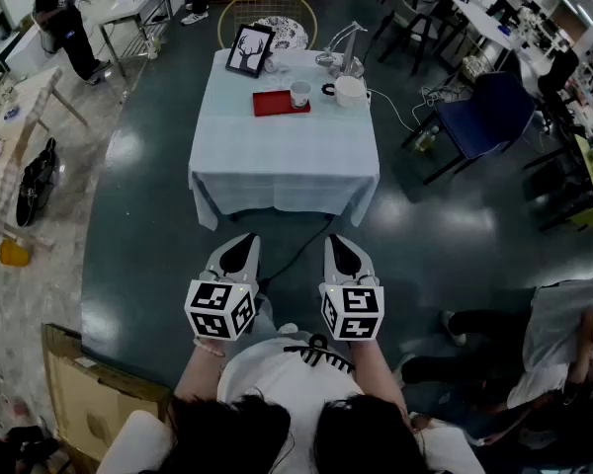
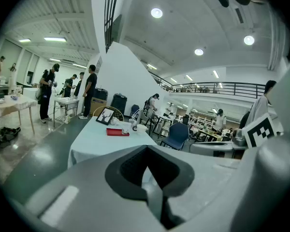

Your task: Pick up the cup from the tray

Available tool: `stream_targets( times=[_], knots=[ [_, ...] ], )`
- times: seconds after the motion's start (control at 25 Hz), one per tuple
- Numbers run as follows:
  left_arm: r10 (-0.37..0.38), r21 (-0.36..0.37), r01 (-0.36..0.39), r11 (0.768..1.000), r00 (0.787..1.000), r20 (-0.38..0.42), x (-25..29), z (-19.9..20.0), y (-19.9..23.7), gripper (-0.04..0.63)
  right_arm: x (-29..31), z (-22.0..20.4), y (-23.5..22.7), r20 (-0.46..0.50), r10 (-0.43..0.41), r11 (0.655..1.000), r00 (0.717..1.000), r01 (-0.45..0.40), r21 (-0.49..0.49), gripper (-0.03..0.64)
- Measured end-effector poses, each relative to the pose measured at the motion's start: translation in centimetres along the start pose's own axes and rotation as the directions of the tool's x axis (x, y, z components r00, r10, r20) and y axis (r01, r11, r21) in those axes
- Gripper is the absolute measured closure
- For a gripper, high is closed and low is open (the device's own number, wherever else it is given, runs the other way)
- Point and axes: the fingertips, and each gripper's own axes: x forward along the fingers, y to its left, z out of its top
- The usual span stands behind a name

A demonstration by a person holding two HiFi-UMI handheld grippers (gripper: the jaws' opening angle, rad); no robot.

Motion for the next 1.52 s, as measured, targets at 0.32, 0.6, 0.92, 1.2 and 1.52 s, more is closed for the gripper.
stream_targets(
  times=[0.32,0.6,0.92,1.2,1.52],
  knots=[
    [-0.018,-0.007,0.018,1.000,1.000,-0.006,2.1,0.5,0.6,0.594,1.9,0.4,-0.7,-0.003,-0.003,1.000,1.000,0.003,0.010,0.594],
    [-0.026,-0.005,0.026,1.000,0.999,-0.022,4.5,1.2,1.5,0.594,3.8,1.2,-1.8,-0.009,-0.023,1.000,1.000,0.023,0.018,0.594],
    [-0.060,0.010,0.060,0.998,0.997,-0.042,8.1,2.9,4.2,0.594,8.0,3.5,-2.2,0.016,-0.058,0.997,0.998,0.057,0.057,0.592],
    [-0.093,0.021,0.094,0.995,0.995,-0.044,10.9,5.5,8.1,0.594,12.3,5.7,-1.0,0.035,-0.071,0.991,0.997,0.067,0.114,0.592],
    [-0.137,0.036,0.140,0.990,0.988,-0.073,12.7,6.7,12.3,0.594,15.7,7.0,1.4,0.050,-0.090,0.986,0.995,0.082,0.143,0.547]
  ],
)
